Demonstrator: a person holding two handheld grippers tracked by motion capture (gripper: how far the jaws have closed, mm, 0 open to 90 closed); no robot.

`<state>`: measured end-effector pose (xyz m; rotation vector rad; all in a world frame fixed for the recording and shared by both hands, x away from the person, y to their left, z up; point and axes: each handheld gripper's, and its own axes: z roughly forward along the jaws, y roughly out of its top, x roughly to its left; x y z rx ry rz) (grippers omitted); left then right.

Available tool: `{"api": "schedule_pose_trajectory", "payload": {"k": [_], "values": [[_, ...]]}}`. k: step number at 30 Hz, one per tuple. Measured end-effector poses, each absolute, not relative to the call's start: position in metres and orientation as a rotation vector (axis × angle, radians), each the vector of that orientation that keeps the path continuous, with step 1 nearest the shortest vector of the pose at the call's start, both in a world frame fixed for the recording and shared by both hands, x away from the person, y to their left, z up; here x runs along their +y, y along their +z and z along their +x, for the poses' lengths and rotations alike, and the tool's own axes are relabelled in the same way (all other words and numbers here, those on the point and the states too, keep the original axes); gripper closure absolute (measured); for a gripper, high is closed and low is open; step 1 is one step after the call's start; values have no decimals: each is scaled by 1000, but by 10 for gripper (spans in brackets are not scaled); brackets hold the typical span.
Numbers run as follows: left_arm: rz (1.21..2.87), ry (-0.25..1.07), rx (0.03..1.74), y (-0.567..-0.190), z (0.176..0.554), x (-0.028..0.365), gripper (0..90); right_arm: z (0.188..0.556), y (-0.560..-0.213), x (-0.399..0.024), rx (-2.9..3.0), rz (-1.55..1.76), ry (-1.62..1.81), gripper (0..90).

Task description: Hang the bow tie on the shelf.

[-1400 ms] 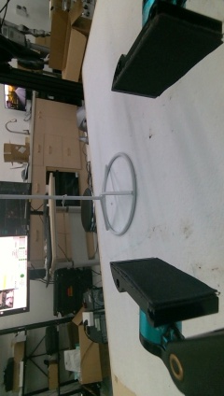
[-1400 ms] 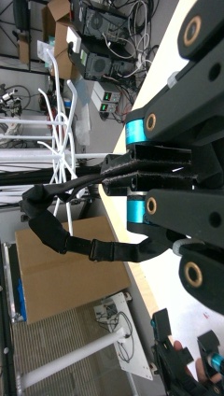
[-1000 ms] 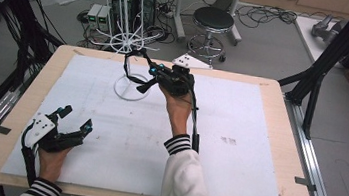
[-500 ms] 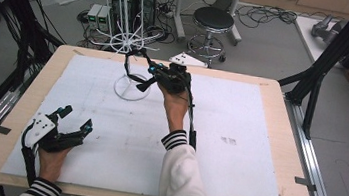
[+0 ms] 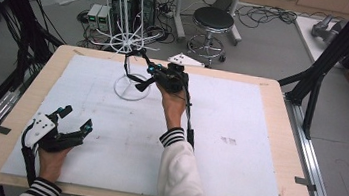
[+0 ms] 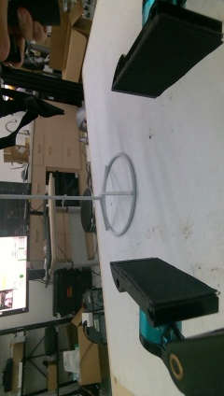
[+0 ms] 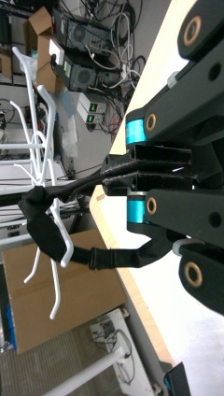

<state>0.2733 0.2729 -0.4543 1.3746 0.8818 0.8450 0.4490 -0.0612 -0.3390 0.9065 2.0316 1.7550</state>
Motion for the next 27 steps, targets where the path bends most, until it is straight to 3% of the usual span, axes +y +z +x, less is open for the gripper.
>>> {"api": "schedule_pose_trajectory", "payload": {"k": [20, 27], "values": [[1377, 845, 882, -454, 273, 273, 125, 457, -345, -53, 2082, 884, 1683, 860], [1371, 850, 881, -454, 273, 272, 125, 457, -344, -50, 2094, 862, 1687, 539]]}}
